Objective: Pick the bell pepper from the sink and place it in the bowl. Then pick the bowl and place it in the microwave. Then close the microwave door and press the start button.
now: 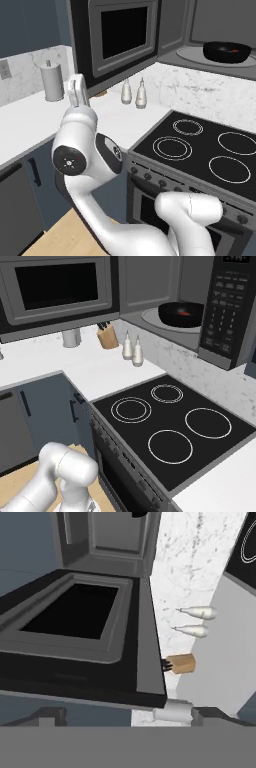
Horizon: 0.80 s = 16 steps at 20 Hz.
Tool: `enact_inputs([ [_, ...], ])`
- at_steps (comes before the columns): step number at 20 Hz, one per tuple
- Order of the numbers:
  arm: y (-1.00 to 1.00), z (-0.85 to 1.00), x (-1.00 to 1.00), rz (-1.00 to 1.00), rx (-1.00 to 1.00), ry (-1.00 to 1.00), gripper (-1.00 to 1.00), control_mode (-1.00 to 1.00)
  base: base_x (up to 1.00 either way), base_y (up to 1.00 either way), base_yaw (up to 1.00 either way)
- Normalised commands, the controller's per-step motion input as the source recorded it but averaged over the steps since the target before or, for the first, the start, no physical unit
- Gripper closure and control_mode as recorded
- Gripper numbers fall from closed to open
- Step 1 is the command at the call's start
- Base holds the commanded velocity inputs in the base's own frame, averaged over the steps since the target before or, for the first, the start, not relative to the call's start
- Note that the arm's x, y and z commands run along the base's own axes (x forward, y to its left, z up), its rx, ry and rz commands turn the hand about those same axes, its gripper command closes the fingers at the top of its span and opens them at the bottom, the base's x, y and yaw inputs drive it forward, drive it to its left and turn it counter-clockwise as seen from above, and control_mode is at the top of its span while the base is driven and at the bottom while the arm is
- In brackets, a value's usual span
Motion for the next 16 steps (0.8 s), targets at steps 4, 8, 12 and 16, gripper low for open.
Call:
enact_inputs([
  [4, 0.36, -0.34, 0.63, 0.0, 0.0, 0.01, -1.0, -1.0, 0.0, 0.0, 0.0],
  [8, 0.5, -0.43, 0.78, -0.01, 0.0, 0.0, -1.0, -1.0, 0.0, 0.0, 0.0],
  [12, 0.54, -0.29, 0.85, -0.03, 0.0, 0.0, -1.0, -1.0, 0.0, 0.0, 0.0],
  [16, 0.21, -0.11, 0.62, 0.0, 0.0, 0.01, -1.0, -1.0, 0.0, 0.0, 0.0],
])
